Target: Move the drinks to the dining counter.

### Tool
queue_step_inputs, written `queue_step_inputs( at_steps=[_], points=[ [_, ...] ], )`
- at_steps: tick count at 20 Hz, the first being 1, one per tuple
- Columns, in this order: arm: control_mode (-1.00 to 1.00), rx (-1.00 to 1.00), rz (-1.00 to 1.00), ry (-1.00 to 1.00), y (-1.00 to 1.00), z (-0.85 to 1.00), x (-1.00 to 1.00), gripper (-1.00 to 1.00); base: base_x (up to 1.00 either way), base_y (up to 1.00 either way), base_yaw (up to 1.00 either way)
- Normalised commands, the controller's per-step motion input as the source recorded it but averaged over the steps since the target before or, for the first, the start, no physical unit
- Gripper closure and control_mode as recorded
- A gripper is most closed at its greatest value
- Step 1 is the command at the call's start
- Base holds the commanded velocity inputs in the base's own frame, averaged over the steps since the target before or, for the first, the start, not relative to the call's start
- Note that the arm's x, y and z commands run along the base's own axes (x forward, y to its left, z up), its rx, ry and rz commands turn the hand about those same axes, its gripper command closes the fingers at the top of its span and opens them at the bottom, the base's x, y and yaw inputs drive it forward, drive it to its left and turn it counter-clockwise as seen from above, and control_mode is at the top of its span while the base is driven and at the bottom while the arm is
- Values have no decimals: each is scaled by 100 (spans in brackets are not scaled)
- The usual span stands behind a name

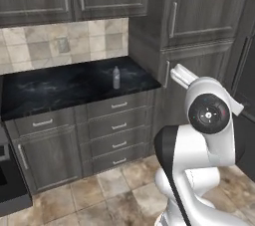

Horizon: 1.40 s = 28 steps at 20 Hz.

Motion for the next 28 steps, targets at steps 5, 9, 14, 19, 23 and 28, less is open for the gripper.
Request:
queue_step_inputs(
  at_steps=[5,9,14,19,23,28],
  points=[
    [100,0,0,0,0,0,0,-100,24,-9,8],
    [100,0,0,0,0,0,0,-100,38,-7,0],
    [100,0,0,0,0,0,0,-100,73,-5,0],
    [100,0,0,0,0,0,0,-100,83,-1,0],
    [100,0,0,0,0,0,0,-100,68,-5,0],
    [100,0,0,0,0,0,0,-100,40,-10,0]
  ],
)
